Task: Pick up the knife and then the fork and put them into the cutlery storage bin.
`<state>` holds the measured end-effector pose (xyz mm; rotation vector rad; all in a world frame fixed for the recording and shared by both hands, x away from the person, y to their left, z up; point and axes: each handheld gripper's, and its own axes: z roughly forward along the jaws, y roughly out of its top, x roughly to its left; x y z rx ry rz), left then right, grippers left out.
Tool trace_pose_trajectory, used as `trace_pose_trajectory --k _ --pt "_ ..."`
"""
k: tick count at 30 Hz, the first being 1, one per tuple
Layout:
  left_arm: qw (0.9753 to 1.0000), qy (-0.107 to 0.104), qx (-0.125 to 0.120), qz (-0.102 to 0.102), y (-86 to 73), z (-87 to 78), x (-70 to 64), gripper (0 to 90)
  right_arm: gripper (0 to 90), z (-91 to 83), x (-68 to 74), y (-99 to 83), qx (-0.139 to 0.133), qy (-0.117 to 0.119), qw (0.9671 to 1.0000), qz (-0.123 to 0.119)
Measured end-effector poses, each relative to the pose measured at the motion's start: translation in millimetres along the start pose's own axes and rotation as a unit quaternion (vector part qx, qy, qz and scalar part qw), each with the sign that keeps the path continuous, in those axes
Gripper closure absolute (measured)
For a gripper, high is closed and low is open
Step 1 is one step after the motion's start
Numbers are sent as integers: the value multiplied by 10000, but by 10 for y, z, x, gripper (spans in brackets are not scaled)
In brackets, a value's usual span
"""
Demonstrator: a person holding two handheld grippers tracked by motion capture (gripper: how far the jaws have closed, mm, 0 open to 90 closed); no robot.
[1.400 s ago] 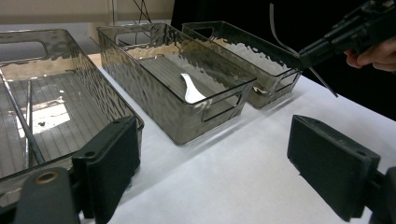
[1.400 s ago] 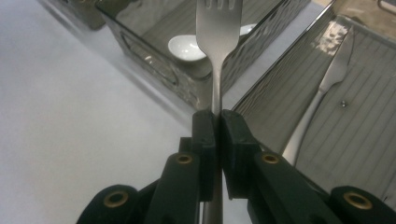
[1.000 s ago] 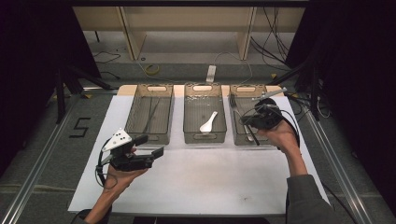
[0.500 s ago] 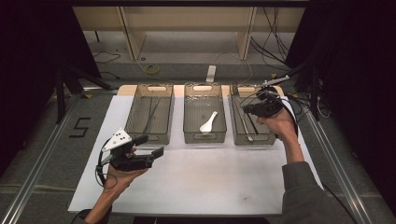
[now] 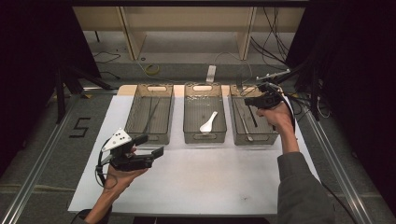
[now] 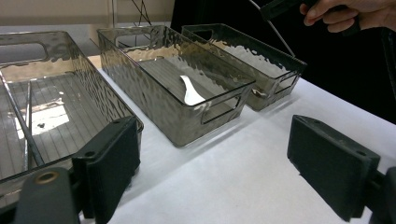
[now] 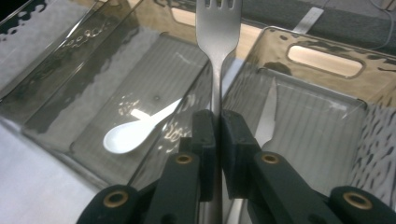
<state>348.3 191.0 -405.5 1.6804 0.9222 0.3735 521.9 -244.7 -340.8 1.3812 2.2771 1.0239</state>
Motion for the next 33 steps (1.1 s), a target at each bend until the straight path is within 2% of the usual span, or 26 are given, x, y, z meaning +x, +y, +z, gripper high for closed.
trace_pose_trajectory --k 13,19,33 --pt "10000 10 -12 -8 2 -5 4 163 853 139 -143 13 -12 -229 9993 301" --pt "10000 11 -16 -6 2 -4 -1 162 852 194 -160 -4 -9 -314 9989 348" --pt "10000 11 -11 -2 3 -7 3 162 852 412 -187 -200 240 -387 9977 511"
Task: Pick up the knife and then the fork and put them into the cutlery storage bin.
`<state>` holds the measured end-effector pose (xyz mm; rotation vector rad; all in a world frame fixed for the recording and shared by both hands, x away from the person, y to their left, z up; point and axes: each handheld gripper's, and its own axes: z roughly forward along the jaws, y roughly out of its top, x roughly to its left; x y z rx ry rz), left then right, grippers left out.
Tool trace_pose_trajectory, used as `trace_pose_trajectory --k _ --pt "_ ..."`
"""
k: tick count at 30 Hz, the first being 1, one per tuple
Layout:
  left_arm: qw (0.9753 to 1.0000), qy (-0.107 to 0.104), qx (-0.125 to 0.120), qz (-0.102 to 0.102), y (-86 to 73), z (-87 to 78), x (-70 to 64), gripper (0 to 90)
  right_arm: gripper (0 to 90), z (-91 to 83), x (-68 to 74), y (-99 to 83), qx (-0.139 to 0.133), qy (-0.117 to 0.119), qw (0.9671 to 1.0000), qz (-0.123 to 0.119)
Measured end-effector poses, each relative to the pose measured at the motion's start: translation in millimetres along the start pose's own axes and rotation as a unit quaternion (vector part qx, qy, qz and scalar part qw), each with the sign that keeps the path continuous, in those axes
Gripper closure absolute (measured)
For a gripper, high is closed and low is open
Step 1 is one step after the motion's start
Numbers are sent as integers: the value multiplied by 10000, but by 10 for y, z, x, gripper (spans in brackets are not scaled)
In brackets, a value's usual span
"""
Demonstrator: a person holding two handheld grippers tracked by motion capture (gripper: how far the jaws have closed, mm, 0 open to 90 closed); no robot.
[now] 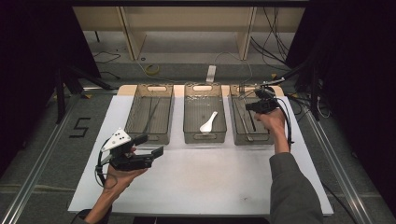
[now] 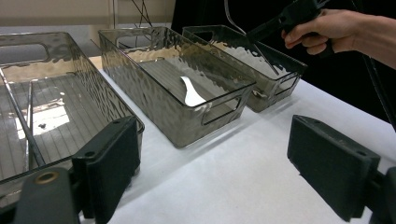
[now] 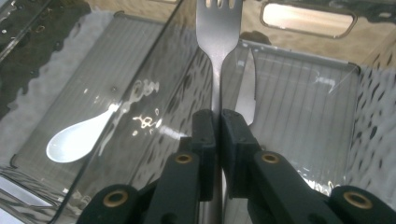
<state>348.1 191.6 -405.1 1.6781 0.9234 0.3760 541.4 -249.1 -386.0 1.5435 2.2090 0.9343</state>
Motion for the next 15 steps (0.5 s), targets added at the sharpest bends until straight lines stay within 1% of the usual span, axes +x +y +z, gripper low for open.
trace_pose_trajectory --k 15 --pt "10000 3 -2 7 0 -1 -1 163 851 127 -4 -113 152 -64 9998 72"
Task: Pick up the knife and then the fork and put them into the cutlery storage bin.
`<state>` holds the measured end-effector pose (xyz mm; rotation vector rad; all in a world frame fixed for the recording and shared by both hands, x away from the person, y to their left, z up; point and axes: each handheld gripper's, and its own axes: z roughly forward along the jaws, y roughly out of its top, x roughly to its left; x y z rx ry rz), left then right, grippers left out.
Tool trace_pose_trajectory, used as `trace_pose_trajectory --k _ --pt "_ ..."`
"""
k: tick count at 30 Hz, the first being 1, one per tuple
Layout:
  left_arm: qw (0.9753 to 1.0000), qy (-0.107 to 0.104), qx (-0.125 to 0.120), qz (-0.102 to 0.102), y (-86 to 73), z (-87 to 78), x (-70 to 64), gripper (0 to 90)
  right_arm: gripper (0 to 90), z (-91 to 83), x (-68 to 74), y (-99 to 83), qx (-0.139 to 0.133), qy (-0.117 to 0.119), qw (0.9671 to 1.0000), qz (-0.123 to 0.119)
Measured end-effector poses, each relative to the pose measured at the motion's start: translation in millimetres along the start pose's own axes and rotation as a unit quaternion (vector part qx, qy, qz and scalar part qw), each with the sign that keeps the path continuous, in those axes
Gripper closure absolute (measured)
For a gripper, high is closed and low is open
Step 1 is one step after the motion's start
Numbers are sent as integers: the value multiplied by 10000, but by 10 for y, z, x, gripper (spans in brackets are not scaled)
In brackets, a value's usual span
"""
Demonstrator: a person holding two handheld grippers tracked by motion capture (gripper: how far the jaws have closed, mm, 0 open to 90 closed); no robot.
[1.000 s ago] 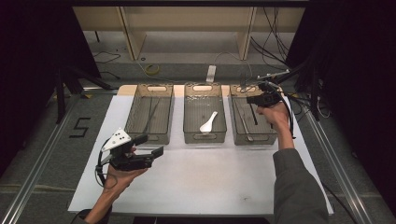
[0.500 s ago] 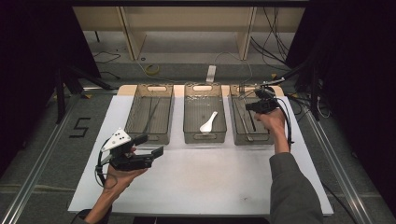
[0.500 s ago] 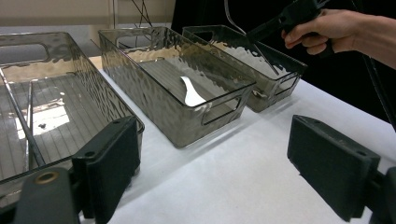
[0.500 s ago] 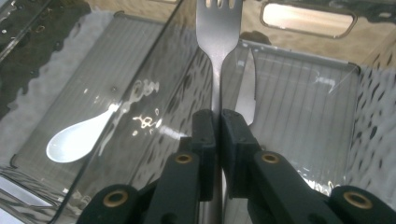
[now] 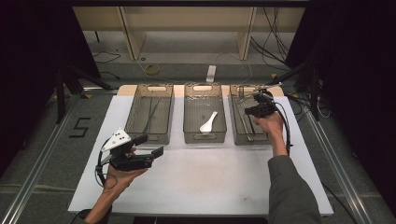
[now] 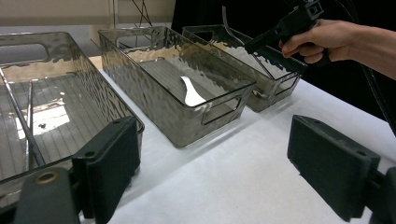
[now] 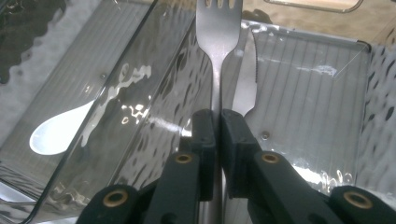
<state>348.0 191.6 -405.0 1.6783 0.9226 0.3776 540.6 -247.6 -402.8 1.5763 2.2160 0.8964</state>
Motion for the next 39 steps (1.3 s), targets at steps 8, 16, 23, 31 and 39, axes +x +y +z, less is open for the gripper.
trace_pose_trajectory --k 8,16,23,31,39 --pt "10000 2 -4 4 0 0 -1 163 850 64 12 -44 70 12 9999 77" --pt "10000 4 3 6 1 -1 0 162 850 102 0 -73 132 -4 9999 105" --pt "10000 1 -5 -2 1 -3 0 163 849 111 7 -76 158 -17 9998 134" --pt "10000 3 -2 -3 1 -3 0 163 849 137 23 -78 208 -25 9997 138" --pt "10000 3 4 4 2 -2 0 162 847 158 39 -81 278 -12 9995 140"
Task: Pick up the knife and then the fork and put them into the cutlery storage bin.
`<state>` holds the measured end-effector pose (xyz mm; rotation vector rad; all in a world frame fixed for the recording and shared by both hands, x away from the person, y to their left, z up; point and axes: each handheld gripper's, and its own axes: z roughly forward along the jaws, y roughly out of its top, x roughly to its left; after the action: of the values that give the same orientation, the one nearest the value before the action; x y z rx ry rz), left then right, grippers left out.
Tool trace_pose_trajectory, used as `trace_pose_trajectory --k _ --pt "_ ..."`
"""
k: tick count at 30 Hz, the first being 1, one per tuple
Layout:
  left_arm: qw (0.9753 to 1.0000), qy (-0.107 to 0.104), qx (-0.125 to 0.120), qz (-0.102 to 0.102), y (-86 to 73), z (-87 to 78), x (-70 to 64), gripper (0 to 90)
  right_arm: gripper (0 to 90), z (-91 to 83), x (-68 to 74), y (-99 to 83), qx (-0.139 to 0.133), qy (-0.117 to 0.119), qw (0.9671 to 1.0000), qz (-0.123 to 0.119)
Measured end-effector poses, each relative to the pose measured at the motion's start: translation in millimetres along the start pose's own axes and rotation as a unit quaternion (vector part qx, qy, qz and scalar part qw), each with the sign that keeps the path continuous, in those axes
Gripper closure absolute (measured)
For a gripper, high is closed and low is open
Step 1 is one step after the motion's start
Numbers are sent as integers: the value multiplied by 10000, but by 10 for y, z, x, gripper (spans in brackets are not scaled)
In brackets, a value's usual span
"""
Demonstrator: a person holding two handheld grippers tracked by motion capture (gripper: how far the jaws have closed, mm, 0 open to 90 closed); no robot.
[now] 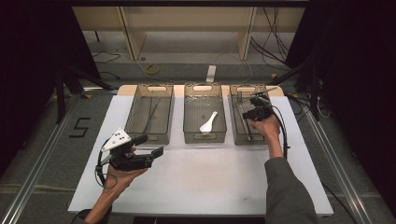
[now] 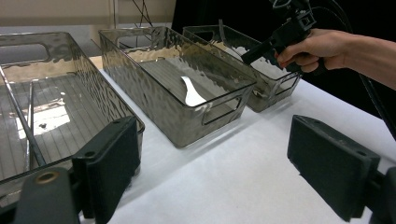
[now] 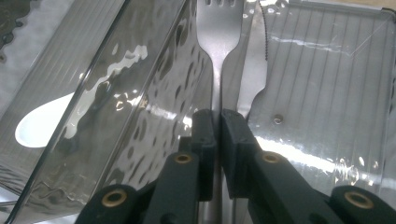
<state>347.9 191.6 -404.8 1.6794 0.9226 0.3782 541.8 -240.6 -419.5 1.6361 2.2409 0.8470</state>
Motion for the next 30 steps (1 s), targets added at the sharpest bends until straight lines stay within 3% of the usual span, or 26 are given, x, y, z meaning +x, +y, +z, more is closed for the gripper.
trace_pose_trajectory --k 8,20,30 --pt "10000 1 -7 -4 -1 1 -1 163 827 23 -7 -21 75 52 10000 10" --pt "10000 -4 4 0 0 0 0 162 666 -120 -8 -1 -216 272 9994 60" --pt "10000 -9 9 -1 -3 1 -3 162 379 -362 137 -125 -601 582 9963 -193"
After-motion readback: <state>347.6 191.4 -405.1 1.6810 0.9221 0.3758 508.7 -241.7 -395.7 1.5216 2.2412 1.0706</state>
